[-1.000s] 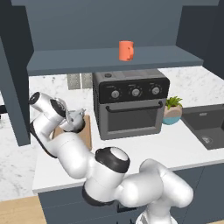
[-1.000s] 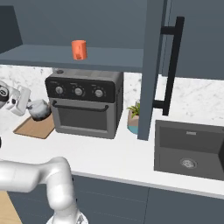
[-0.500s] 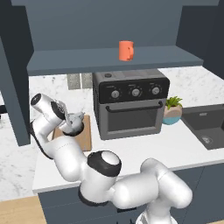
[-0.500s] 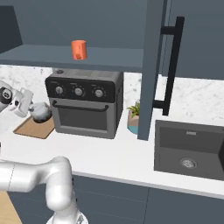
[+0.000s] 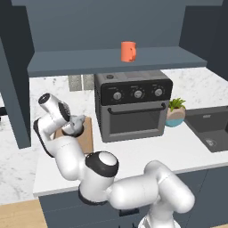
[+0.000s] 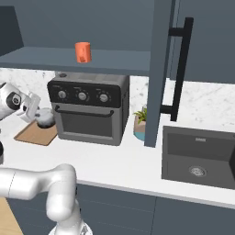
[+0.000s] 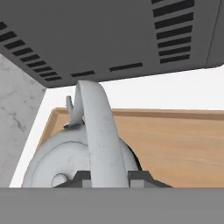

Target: Pick the kettle from the counter and place it on the tray. Then pick the mug from the cabinet and place it on the tray. Then close the cabinet doors.

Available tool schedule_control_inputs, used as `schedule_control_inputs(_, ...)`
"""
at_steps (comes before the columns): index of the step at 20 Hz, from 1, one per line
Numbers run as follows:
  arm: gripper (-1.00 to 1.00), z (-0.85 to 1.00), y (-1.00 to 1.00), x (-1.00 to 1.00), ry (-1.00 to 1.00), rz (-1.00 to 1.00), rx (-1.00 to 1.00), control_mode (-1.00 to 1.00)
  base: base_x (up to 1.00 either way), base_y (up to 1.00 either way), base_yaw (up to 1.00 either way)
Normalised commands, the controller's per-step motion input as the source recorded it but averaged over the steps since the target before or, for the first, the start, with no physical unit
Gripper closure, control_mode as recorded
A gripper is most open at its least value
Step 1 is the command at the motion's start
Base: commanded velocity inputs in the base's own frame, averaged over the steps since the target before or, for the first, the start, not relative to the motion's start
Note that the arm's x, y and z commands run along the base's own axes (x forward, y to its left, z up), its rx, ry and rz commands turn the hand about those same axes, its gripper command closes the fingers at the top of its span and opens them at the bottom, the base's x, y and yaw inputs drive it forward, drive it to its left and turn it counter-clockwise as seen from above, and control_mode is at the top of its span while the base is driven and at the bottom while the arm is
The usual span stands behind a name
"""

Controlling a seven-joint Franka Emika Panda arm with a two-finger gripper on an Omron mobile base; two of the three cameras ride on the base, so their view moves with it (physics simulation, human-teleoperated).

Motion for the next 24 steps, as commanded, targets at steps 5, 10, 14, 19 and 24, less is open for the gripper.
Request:
schedule_control_inputs(5,1.0,-0.19,0.0,0.35,0.01,0.0,0.04,-1.0,0.0,0.0,0.0)
schedule_control_inputs(10,1.0,-0.19,0.04,0.34,0.04,0.0,0.0,-1.0,0.0,0.0,0.0)
schedule_control_inputs(14,1.0,-0.21,0.12,0.34,0.04,0.0,0.0,-1.0,0.0,0.0,0.0)
schedule_control_inputs(19,-1.0,-0.29,0.03,0.2,0.01,0.0,0.0,-1.0,0.0,0.0,0.0)
schedule_control_inputs(24,-1.0,-0.32,0.0,0.0,0.0,0.0,0.0,-1.0,0.0,0.0,0.0)
